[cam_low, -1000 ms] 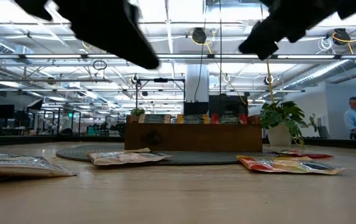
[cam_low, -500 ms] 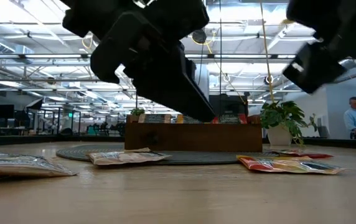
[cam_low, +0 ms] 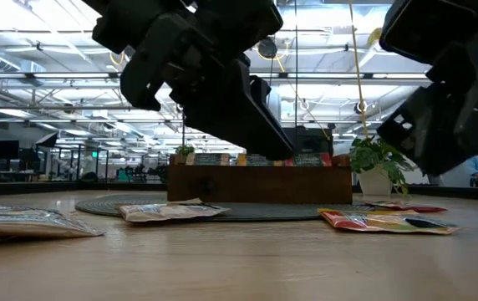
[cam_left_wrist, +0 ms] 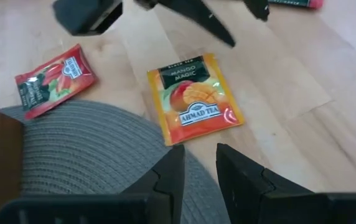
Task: Pick & Place Tea
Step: Put the yellow tea sachet into the middle section of the wooden organizer
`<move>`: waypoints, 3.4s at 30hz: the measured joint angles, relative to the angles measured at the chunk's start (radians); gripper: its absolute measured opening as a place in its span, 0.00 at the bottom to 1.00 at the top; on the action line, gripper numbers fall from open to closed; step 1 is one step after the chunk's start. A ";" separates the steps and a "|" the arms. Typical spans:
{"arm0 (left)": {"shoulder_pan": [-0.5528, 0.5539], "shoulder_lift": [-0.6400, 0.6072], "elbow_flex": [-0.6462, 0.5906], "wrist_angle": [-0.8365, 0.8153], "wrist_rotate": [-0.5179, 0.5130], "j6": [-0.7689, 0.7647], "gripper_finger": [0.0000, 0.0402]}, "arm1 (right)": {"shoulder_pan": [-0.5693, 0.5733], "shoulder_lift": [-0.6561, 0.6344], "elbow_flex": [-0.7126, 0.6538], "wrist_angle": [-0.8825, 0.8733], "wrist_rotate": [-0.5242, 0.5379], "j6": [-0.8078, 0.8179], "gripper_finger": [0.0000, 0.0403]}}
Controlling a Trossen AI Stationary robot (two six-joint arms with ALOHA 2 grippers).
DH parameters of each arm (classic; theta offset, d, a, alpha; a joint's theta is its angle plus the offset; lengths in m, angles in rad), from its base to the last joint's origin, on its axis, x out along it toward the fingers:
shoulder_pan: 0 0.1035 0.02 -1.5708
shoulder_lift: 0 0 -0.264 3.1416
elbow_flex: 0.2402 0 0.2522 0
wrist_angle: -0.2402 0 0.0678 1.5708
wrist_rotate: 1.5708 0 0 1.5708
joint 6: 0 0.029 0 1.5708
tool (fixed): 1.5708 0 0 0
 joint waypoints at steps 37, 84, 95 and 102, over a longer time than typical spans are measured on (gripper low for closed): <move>0.017 0.029 0.000 0.032 0.017 -0.011 0.24 | -0.088 0.082 0.004 -0.142 -0.071 0.090 0.00; -0.005 0.176 0.046 0.226 0.153 0.047 0.24 | -0.232 -0.148 -0.053 -0.335 0.063 0.252 0.37; 0.041 0.239 0.089 0.227 0.150 -0.007 0.24 | -0.240 -0.132 -0.085 -0.330 0.007 0.284 0.37; 0.053 0.248 0.089 0.230 0.147 -0.021 0.24 | -0.253 -0.116 -0.086 -0.310 -0.038 0.295 0.36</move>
